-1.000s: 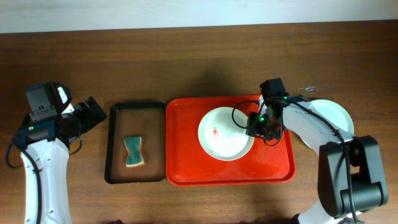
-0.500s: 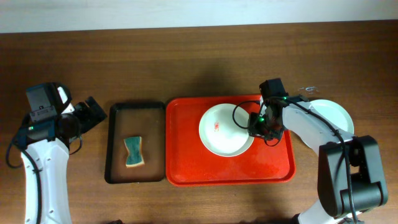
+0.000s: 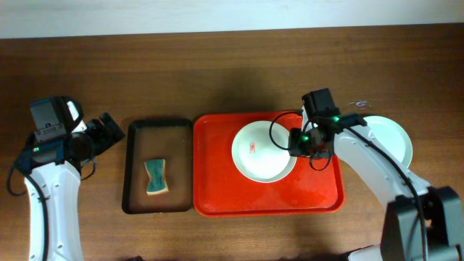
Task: Clean dirty plates on tray and stack at the side
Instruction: 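Grip the white plate's rim with the right gripper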
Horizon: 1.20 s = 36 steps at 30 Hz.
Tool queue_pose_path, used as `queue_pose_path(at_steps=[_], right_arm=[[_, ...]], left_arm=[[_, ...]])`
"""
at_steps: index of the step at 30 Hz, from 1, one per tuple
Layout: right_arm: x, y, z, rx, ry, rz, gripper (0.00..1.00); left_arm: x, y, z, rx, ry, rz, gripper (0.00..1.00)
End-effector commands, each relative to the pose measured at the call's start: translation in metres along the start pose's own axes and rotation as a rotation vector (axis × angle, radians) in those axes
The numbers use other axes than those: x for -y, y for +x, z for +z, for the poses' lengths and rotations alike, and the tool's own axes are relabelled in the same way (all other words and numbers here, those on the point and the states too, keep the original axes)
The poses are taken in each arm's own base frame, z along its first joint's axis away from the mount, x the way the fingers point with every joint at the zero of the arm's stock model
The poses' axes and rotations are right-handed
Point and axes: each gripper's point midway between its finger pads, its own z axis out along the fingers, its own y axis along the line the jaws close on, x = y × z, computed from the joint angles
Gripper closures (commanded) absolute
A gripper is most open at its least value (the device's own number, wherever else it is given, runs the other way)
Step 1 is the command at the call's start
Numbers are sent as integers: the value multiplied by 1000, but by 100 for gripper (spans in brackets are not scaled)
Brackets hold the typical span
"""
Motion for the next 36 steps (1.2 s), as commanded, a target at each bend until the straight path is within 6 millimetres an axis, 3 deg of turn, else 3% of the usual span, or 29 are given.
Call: queue_pose_path(at_steps=[1,2,4,5,10,13,20,23,31,34,36], right_arm=[[5,-1,3,6,34,-10,1],[6,0,6,-3,39,-9,1],[7,2,12,-4,39,-10,35],[9,3,16,-2,38,-10,40],[14,9,31,17,36,-13,46],[19,8,31,25,65,-12,60],[21,12,40,38,50,-11,74],[16,12,41,36,24,-11,89],[15,12,44,31,16,-7,96],[14,12,45,27,11,-7,95],[14,12,45,27,11,-7,88]], left_arm=[[4,-7,-7,23,18,-8,1],[4,-7,-7,23,18,-8,1],[4,-7,-7,23,18,-8,1],[4,-7,-7,23,18,-8,1],[4,-7,-7,23,18,-8,1],[4,-7,-7,23,18,-8,1],[4,-7,-7,23,18,-8,1],[4,-7,-7,23,18,-8,1],[4,-7,-7,23,17,-9,1],[4,-7,-7,23,17,-8,1],[4,-7,-7,23,18,-8,1]])
